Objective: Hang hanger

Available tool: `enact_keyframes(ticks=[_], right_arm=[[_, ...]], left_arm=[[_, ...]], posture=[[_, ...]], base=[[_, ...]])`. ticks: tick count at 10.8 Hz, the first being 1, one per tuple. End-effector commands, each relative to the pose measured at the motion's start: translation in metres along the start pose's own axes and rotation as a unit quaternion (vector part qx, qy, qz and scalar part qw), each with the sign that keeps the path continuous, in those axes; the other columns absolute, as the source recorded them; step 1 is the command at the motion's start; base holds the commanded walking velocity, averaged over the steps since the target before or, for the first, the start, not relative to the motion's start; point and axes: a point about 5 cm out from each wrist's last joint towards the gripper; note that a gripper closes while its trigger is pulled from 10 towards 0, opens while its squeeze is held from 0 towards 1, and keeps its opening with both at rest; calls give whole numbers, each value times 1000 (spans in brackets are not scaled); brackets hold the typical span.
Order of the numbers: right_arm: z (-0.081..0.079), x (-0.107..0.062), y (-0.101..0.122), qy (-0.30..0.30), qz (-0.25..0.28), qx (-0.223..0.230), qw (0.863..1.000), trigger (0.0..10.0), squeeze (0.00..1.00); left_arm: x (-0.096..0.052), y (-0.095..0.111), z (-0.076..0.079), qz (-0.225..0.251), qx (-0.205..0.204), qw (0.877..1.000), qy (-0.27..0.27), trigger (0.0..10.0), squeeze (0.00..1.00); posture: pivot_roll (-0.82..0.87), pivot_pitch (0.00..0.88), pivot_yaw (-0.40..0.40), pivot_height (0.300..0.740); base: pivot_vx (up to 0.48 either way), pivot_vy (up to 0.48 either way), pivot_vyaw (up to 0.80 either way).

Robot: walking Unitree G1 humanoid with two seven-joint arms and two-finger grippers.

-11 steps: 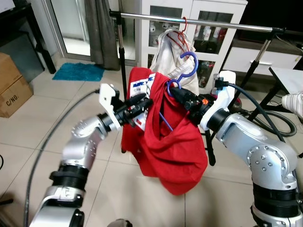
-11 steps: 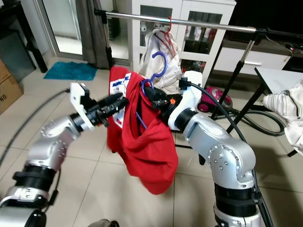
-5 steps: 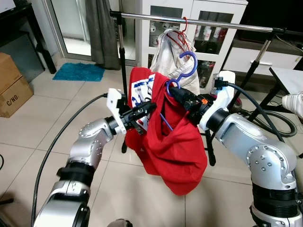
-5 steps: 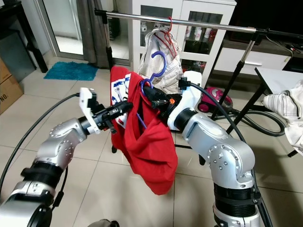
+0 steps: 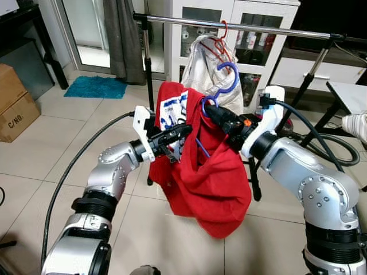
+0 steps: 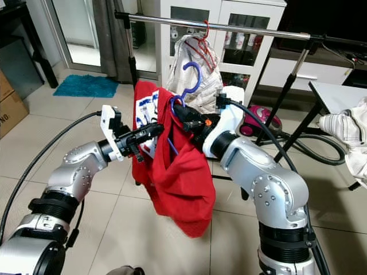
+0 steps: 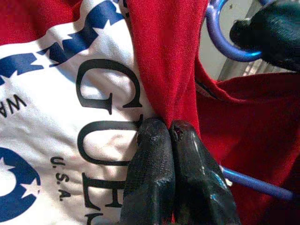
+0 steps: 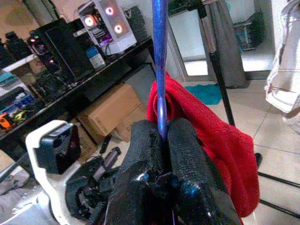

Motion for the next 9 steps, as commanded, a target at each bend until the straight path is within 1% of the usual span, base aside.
enact_keyframes(ticks=[1, 2, 4, 5, 6, 7, 8, 9], right_arm=[[3, -2, 6, -20, -9, -32, 999, 10000, 0], [9, -2, -2, -42, -32, -35, 998, 10000, 0], [17, -5, -13, -72, -66, -46, 994, 10000, 0], [20, -6, -21, -85, -93, -60, 990, 10000, 0], [22, -6, -25, -90, -106, -61, 988, 10000, 0], [23, -7, -27, -92, -118, -68, 986, 10000, 0], [22, -8, -30, -89, -132, -71, 985, 10000, 0], [23, -10, -34, -96, -144, -72, 982, 10000, 0]], left_arm=[[3, 14, 4, 26, 25, 999, -3, 0, 0], [1, 24, 7, 43, 43, 998, 7, 0, 0], [-11, 53, 10, 91, 69, 993, 41, 0, 0], [-19, 74, 11, 110, 104, 986, 73, 0, 0], [-22, 89, 10, 126, 127, 979, 96, 0, 0], [-23, 100, 10, 134, 160, 970, 121, 0, 0], [-25, 110, 8, 149, 194, 957, 156, 0, 0], [-24, 119, 11, 155, 242, 942, 172, 0, 0]], posture=[[-108, 0, 7, 740], [-107, 0, 7, 740], [-101, 0, 2, 740], [-94, 0, -8, 740], [-90, 0, -14, 740], [-86, 0, -18, 740], [-84, 0, -21, 740], [-85, 0, -19, 740]], base=[[0, 0, 0], [0, 0, 0], [0, 0, 0], [0, 0, 0], [0, 0, 0], [0, 0, 0], [0, 0, 0], [0, 0, 0]])
Point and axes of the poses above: a point about 5 cm out from each wrist's last joint towards the gripper, its own x axis pointing out of the wrist towards the gripper, its own y axis along the axis of the wrist's last joint, z = x × y, and after that the axes turned 12 degrees about -x, right-handed
